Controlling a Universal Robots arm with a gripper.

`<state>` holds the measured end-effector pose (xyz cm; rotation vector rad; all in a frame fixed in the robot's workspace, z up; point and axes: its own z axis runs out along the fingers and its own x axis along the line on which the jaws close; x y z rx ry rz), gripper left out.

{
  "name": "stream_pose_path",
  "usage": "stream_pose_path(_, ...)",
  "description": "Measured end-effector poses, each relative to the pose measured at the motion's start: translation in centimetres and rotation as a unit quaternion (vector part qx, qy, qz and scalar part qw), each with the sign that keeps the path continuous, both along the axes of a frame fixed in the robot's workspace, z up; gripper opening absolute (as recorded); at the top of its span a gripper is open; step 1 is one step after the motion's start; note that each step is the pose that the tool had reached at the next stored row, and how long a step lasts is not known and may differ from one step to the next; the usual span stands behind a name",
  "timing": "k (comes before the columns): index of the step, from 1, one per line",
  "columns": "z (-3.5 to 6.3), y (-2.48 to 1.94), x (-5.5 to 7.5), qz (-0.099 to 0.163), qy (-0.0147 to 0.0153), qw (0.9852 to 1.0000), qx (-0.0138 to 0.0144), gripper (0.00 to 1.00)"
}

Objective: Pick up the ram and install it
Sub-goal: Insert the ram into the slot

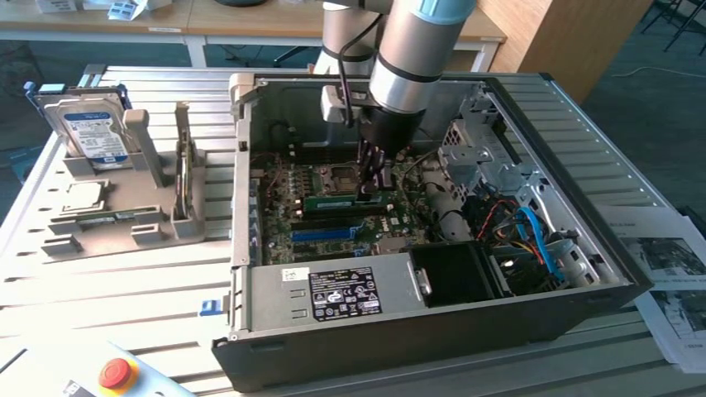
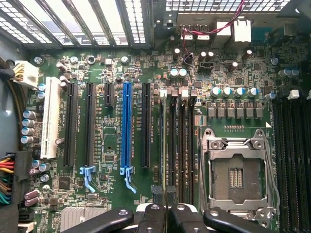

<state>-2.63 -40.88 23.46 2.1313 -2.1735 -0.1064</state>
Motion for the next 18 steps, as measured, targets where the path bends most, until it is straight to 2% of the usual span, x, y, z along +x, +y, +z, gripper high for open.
stream_pose_path(4,0.0,0.0,0.0,0.0,0.0,1.0,0.0,0.12)
stream_pose_path(9,-0.01,0.0,0.21,0.0,0.0013,1.0,-0.0001,0.12)
stream_pose_path(18,-0.13,0.01,0.2,0.0,0.0014,1.0,-0.0001,0.12)
